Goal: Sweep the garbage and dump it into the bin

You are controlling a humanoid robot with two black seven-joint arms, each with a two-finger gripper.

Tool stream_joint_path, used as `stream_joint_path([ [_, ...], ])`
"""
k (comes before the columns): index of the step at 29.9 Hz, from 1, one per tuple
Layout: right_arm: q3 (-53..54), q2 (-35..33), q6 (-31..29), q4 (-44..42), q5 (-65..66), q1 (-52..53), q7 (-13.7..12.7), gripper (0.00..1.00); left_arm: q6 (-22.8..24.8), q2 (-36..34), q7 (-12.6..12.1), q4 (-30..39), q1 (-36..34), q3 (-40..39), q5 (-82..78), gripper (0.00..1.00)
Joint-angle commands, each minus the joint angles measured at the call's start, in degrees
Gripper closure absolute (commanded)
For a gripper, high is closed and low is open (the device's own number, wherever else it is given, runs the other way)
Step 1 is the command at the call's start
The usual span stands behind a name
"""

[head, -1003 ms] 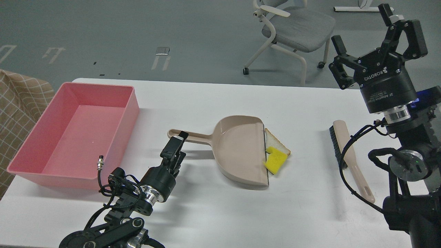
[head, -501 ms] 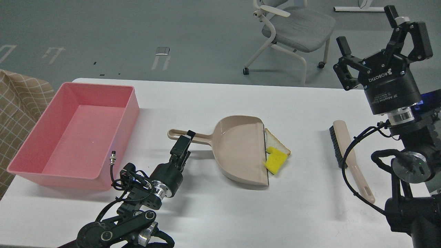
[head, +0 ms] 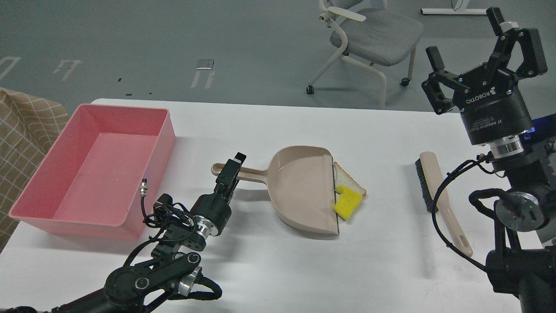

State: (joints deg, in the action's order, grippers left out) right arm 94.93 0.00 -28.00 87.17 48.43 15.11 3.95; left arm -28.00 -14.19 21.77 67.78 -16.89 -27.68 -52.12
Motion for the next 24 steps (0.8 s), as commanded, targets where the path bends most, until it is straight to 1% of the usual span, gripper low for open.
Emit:
stream_joint_path([
  [1,0.1,0.0,0.0,0.2,0.0,0.0,0.0,0.0,0.0,0.6,0.1,-0.7,-0.3,0.0,0.0,0.04],
  [3,0.2,0.0,0.0,0.1,0.0,-0.1,0.0,0.0,0.0,0.7,0.2,-1.0,-0.5,0.0,-0.1,0.04],
  [5,0.3,0.0,0.0,0.1,0.0,-0.1,0.0,0.0,0.0,0.7,0.3,-1.0,-0.6,0.2,-0.1,0.07],
  [9,0.3,0.0,0.0,0.1,0.0,-0.1,0.0,0.0,0.0,0.7,1.2,-1.1,-0.6,0.6,-0.1,0.19],
  [10,0.3,0.0,0.0,0.1,0.1,-0.1,0.0,0.0,0.0,0.6,1.3,-1.1,-0.6,0.9,-0.1,0.24],
  [14,0.3,0.0,0.0,0.1,0.1,-0.1,0.0,0.0,0.0,0.6,1.4,-1.3,-0.5,1.3,-0.1,0.36],
  [15,0.4,0.0,0.0,0.1,0.1,-0.1,0.0,0.0,0.0,0.6,1.4,-1.4,-0.5,1.3,-0.1,0.37],
  [22,0.4,0.0,0.0,0.1,0.1,-0.1,0.0,0.0,0.0,0.2,1.4,-1.4,-0.4,1.3,-0.1,0.39],
  [24,0.4,0.0,0.0,0.0,0.1,-0.2,0.0,0.0,0.0,0.1,1.5,-1.4,-0.4,1.3,-0.1,0.43],
])
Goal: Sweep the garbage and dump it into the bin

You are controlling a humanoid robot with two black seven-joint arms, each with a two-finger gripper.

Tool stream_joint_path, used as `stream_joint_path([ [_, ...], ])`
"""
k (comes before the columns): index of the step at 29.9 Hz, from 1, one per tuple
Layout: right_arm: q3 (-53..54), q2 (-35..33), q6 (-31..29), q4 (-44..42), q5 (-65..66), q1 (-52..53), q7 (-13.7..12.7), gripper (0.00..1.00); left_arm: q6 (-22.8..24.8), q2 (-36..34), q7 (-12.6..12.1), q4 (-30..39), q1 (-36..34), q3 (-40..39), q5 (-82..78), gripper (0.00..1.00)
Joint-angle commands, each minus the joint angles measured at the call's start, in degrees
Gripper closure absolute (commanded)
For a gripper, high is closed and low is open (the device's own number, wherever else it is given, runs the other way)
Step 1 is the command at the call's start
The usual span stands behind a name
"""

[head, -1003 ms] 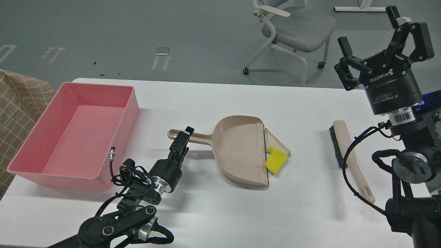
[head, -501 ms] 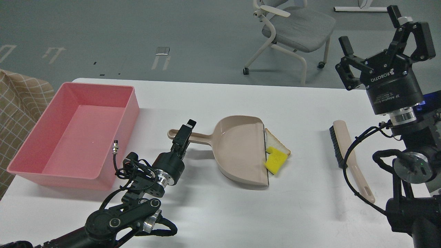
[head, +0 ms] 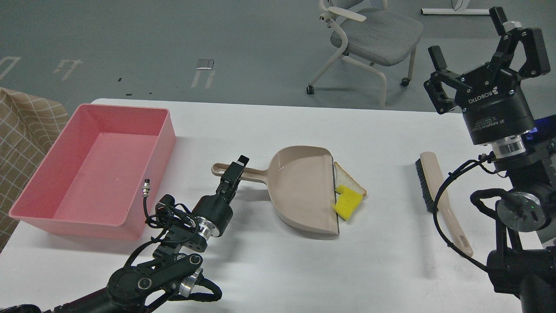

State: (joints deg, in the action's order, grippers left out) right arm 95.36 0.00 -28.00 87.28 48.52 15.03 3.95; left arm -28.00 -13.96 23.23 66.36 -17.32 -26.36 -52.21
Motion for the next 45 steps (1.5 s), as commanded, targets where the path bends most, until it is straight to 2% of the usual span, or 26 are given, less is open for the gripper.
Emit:
stream_joint_path([
  [1,0.0,0.0,0.0,-0.1,0.0,0.0,0.0,0.0,0.0,-0.1,0.1,0.0,0.0,0.1,0.0,0.45],
  [3,0.0,0.0,0.0,-0.1,0.0,0.0,0.0,0.0,0.0,-0.2,0.1,0.0,0.1,0.1,0.0,0.52],
  [7,0.0,0.0,0.0,-0.2,0.0,-0.1,0.0,0.0,0.0,-0.4,0.4,0.0,0.0,1.2,0.0,0.59],
  [8,0.0,0.0,0.0,-0.3,0.0,0.0,0.0,0.0,0.0,-0.4,0.4,0.0,-0.1,1.8,0.0,0.66],
  [9,0.0,0.0,0.0,-0.3,0.0,0.0,0.0,0.0,0.0,-0.4,0.4,0.0,-0.1,1.9,0.0,0.68],
  [19,0.0,0.0,0.0,-0.1,0.0,-0.3,0.0,0.0,0.0,-0.3,0.4,0.0,0.0,1.9,0.0,0.68],
  [22,0.0,0.0,0.0,-0.1,0.0,-0.5,0.0,0.0,0.0,-0.3,0.5,0.0,0.1,1.9,0.0,0.72],
  [28,0.0,0.0,0.0,-0.1,0.0,-0.8,0.0,0.0,0.0,-0.1,1.1,0.0,0.3,2.0,0.0,0.72],
  [45,0.0,0.0,0.0,-0.1,0.2,-1.2,0.0,0.0,0.0,-0.2,1.2,0.0,-0.1,1.9,0.0,0.72],
])
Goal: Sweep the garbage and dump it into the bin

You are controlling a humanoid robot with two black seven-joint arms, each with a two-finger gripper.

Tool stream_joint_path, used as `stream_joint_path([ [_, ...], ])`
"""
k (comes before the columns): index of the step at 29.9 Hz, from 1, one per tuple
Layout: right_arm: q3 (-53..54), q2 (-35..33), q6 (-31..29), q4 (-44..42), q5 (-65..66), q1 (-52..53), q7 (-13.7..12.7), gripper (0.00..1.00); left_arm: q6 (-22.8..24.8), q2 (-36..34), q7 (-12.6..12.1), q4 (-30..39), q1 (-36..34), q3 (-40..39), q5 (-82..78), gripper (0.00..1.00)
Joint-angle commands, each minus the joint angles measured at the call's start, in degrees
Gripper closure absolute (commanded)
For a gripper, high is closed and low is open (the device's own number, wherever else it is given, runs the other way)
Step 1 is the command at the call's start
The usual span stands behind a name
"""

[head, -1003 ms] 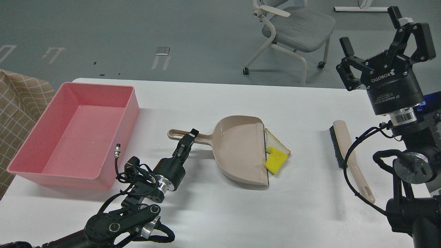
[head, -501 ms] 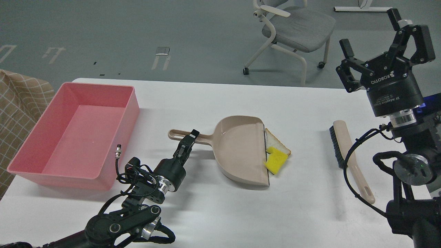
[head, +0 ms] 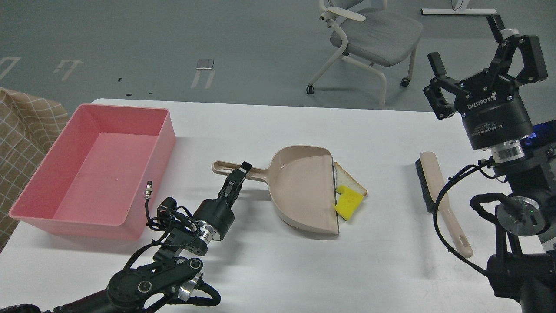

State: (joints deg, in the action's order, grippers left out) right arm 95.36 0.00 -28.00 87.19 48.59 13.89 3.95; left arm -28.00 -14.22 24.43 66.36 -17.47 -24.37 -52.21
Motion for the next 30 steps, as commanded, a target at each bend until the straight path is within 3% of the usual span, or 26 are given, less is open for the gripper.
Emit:
stream_joint_path([
  [1,0.0,0.0,0.0,0.0,0.1,-0.3,0.0,0.0,0.0,0.0,0.0,0.0,0.1,-0.1,0.0,0.72],
  [7,-0.4,-5.8,0.0,0.0,1.2,-2.5,-0.7,0.0,0.0,-0.3,0.2,0.0,0.0,-0.1,0.0,0.72],
  [9,-0.9,-11.7,0.0,-0.2,11.2,-4.6,-3.0,0.0,0.0,-0.4,0.8,0.0,0.0,0.0,0.0,0.72],
  [13,-0.9,-13.0,0.0,-0.9,25.8,-6.0,-5.6,0.0,0.0,-0.3,0.9,0.0,-0.1,-0.1,0.0,0.72],
  [27,7.8,-16.7,0.0,9.5,25.1,-9.1,-5.2,0.0,0.0,0.0,1.2,0.0,0.0,-0.1,-0.1,0.71],
  [30,8.8,-19.6,0.0,9.4,25.1,-8.7,-3.9,0.0,0.0,0.1,1.2,0.0,0.0,-0.1,-0.1,0.71],
])
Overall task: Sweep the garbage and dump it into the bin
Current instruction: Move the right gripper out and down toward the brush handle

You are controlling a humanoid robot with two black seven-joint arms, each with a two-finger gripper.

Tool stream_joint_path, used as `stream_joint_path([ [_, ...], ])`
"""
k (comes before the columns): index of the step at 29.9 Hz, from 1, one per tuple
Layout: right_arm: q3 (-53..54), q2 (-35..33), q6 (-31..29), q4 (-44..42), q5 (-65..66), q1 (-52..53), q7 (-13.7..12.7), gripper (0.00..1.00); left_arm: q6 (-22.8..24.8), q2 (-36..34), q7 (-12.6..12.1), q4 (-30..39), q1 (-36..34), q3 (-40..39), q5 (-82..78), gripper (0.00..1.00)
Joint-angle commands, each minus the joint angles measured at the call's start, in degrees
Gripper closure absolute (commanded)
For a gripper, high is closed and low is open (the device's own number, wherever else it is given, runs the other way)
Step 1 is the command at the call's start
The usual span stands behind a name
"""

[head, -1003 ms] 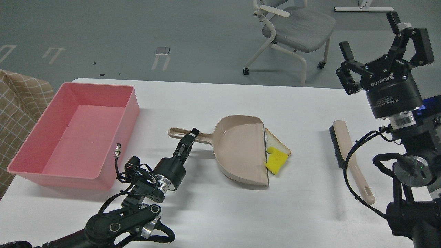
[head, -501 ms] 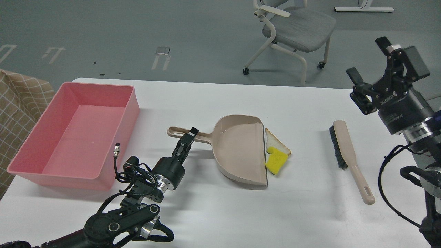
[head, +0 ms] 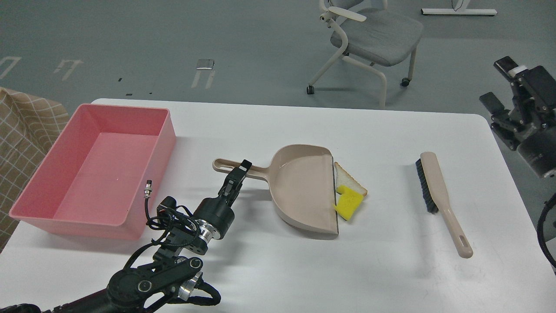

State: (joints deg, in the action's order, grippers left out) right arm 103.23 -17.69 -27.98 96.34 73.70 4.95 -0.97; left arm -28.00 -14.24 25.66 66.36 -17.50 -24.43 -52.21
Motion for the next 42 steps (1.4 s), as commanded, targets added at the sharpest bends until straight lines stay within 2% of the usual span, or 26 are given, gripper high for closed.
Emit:
stream_joint_path([
  [1,1.2,-2.1,0.0,0.7,-0.1,0.0,3.0,0.0,0.0,0.0,0.0,0.0,0.0,0.0,0.0,0.71],
  [2,2.0,-1.0,0.0,1.1,0.0,-0.4,6.0,0.0,0.0,0.0,0.0,0.0,0.0,0.0,0.0,0.71],
  [4,2.8,2.7,0.0,1.1,0.1,-0.8,9.4,0.0,0.0,-0.1,0.1,0.0,0.1,0.0,-0.1,0.71],
  [5,2.8,3.9,0.0,1.1,0.5,-1.1,9.6,0.0,0.0,-0.1,0.1,0.0,0.1,0.0,-0.1,0.72],
  [9,2.6,2.1,0.0,3.0,0.6,-3.9,9.6,0.0,0.0,0.0,0.4,0.0,0.0,0.0,-0.1,0.72],
  [14,2.0,-4.2,0.0,2.8,2.5,-5.1,9.4,0.0,0.0,0.0,0.4,0.0,-0.1,0.0,-0.1,0.72],
  [20,1.0,-13.1,0.0,2.5,7.2,-6.0,8.6,0.02,0.0,0.0,0.4,0.1,-0.2,0.0,-0.1,0.72],
  [24,-1.8,-25.1,0.0,1.8,10.3,-7.2,7.6,0.01,0.0,0.1,0.4,0.1,-0.3,0.0,-0.1,0.72],
  [27,-5.9,-28.6,0.0,1.0,15.2,-7.3,7.6,0.02,0.0,0.1,0.4,0.1,-0.3,0.0,-0.1,0.72],
  [33,-13.7,-28.6,0.0,0.6,30.1,-7.8,7.6,0.02,0.0,0.6,0.4,0.3,-0.3,-0.1,-0.1,0.72],
  [40,-17.1,-26.9,0.0,0.5,38.7,-9.5,7.4,0.03,0.0,0.6,0.4,0.6,-0.3,-0.1,-0.1,0.72],
  [42,-17.9,-26.9,0.0,0.4,43.1,-10.0,7.6,0.08,0.0,0.5,0.4,0.6,-0.4,-0.1,-0.1,0.72],
])
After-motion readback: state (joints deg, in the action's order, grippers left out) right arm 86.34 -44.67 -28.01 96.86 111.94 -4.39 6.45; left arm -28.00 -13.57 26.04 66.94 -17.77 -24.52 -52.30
